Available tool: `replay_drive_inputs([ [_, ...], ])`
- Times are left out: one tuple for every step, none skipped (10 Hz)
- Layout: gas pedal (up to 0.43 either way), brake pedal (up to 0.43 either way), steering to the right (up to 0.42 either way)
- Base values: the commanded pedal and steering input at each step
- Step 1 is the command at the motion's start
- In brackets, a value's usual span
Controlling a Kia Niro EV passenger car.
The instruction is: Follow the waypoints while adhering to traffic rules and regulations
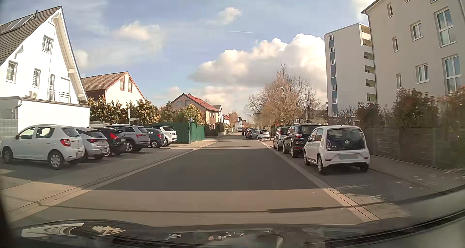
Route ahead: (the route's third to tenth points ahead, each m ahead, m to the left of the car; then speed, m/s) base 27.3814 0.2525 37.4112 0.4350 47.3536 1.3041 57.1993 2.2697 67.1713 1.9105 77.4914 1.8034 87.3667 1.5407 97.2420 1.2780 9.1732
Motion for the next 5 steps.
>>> replay_drive_inputs([
  [0.138,0.0,0.006],
  [0.138,0.0,0.006],
  [0.138,0.0,0.006],
  [0.138,0.0,0.006],
  [0.138,0.0,0.006],
])
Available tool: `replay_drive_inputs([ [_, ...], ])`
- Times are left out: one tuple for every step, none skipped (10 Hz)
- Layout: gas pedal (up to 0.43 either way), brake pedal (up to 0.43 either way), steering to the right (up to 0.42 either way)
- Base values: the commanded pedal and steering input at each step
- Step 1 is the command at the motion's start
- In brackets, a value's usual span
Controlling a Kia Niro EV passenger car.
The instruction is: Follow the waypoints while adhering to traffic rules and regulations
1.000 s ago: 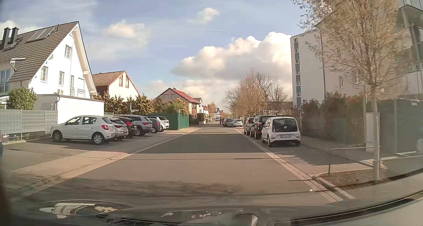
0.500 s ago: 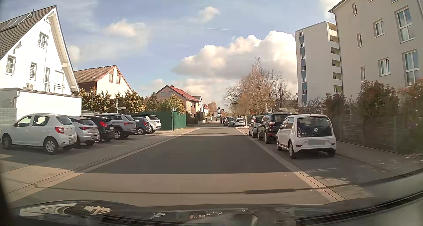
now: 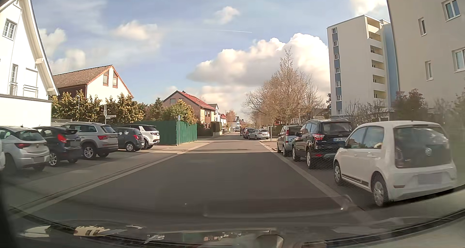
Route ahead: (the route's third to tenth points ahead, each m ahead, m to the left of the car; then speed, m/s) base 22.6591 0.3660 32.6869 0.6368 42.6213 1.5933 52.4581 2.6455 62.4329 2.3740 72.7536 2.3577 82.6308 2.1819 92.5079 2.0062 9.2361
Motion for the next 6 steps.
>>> replay_drive_inputs([
  [0.138,0.0,0.005],
  [0.138,0.0,0.005],
  [0.138,0.0,0.005],
  [0.138,0.0,0.004],
  [0.138,0.0,0.002],
  [0.13,0.0,-0.001],
])
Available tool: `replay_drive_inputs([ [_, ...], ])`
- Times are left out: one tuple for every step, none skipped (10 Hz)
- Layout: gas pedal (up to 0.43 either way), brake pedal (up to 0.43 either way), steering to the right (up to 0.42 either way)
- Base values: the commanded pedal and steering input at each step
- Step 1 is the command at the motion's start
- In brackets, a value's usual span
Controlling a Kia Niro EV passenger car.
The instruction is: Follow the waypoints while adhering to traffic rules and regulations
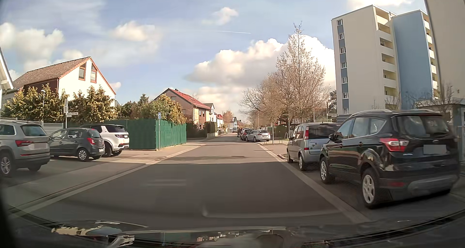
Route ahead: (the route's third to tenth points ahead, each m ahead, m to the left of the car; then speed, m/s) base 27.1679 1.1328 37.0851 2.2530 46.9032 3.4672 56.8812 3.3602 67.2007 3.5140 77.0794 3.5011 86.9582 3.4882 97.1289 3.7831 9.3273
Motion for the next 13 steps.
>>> replay_drive_inputs([
  [0.13,0.0,-0.003],
  [0.13,0.0,-0.004],
  [0.13,0.0,-0.005],
  [0.13,0.0,-0.006],
  [0.13,0.0,-0.006],
  [0.118,0.0,-0.006],
  [0.118,0.0,-0.006],
  [0.118,0.0,-0.006],
  [0.118,0.0,-0.006],
  [0.118,0.0,-0.006],
  [0.118,0.0,-0.007],
  [0.118,0.0,-0.007],
  [0.118,0.0,-0.007],
])
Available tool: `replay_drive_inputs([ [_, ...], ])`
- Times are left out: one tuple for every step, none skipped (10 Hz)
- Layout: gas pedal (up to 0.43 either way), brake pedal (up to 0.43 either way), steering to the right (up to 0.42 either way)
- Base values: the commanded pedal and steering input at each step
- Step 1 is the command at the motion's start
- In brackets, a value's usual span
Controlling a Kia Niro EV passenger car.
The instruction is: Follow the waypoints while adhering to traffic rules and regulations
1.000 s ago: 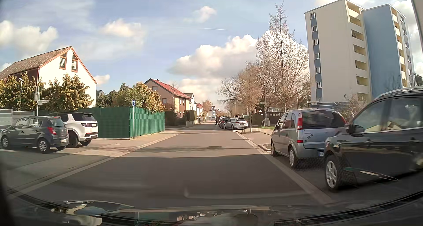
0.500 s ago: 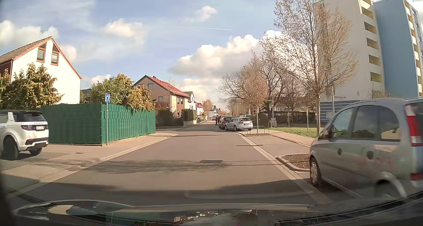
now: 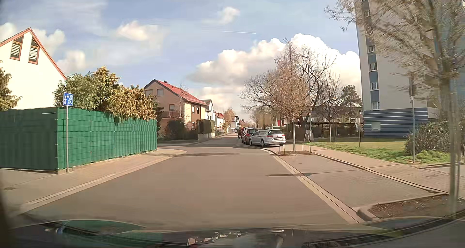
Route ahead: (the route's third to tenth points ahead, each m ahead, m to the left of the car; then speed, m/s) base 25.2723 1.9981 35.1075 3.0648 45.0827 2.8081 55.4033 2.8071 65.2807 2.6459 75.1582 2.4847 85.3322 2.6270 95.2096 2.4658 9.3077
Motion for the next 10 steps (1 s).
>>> replay_drive_inputs([
  [0.118,0.0,-0.008],
  [0.118,0.0,-0.009],
  [0.11,0.0,-0.011],
  [0.087,0.0,-0.016],
  [0.079,0.0,-0.022],
  [0.079,0.0,-0.029],
  [0.079,0.0,-0.032],
  [0.079,0.0,-0.033],
  [0.079,0.0,-0.036],
  [0.079,0.0,-0.039],
])
